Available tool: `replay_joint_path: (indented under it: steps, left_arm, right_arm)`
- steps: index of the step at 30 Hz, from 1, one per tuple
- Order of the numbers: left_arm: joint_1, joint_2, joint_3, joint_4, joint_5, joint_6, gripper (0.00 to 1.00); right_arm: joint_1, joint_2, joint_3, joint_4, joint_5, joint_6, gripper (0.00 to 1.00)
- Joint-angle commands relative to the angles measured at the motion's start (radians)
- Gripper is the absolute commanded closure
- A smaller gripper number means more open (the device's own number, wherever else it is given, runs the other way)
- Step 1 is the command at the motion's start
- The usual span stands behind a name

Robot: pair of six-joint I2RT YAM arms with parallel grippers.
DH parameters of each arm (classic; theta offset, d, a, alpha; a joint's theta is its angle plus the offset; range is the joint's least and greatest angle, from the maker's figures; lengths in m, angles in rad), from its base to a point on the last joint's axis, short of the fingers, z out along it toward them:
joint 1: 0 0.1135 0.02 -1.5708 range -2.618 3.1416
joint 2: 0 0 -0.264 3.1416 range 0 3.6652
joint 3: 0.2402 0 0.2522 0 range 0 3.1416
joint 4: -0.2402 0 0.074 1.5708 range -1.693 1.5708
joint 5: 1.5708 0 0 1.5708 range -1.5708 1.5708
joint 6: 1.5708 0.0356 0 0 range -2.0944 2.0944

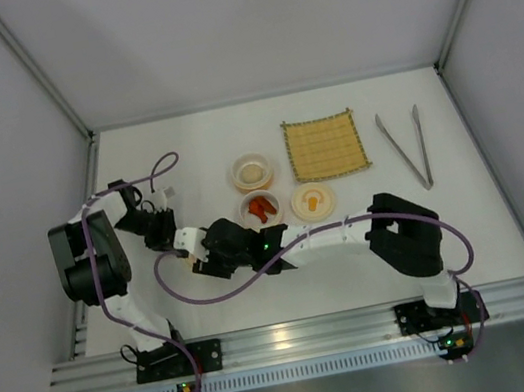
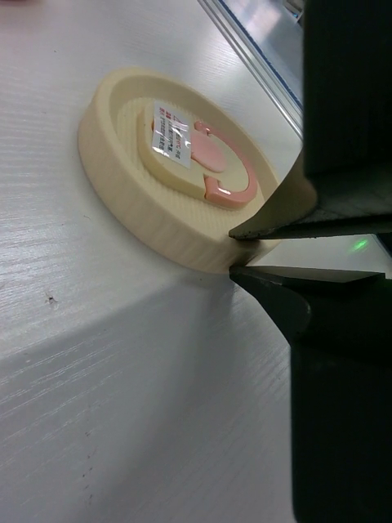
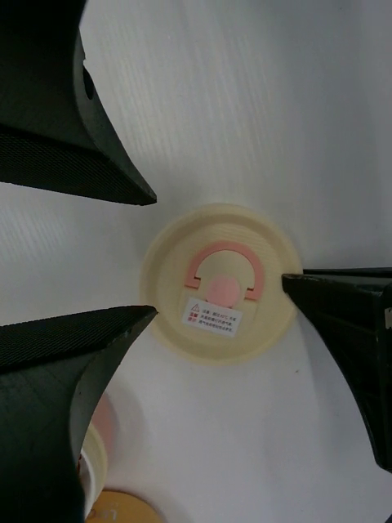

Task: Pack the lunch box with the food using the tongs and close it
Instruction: Pick up the box lid from the center of the board.

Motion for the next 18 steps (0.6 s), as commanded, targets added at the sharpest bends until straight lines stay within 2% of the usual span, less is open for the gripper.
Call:
replay_joint_path:
  steps: [1,8,18]
  left_arm:
    - [-0.004,0.042,0.005,-0.027,-0.071,0.018,0.94]
    - [-0.004,0.058,0.011,-0.038,-0.052,0.032,1.0]
    - [-0.003,0.056,0.01,-0.044,-0.051,0.041,1.0]
  right_arm:
    - [0.016,0.058,0.07,0.116,0.048,0.041,0.49]
    - [0.025,0.143,0.077,0.199,0.005,0.011,0.49]
    - [0.022,0.221,0.145,0.216,0.01,-0.026,0.49]
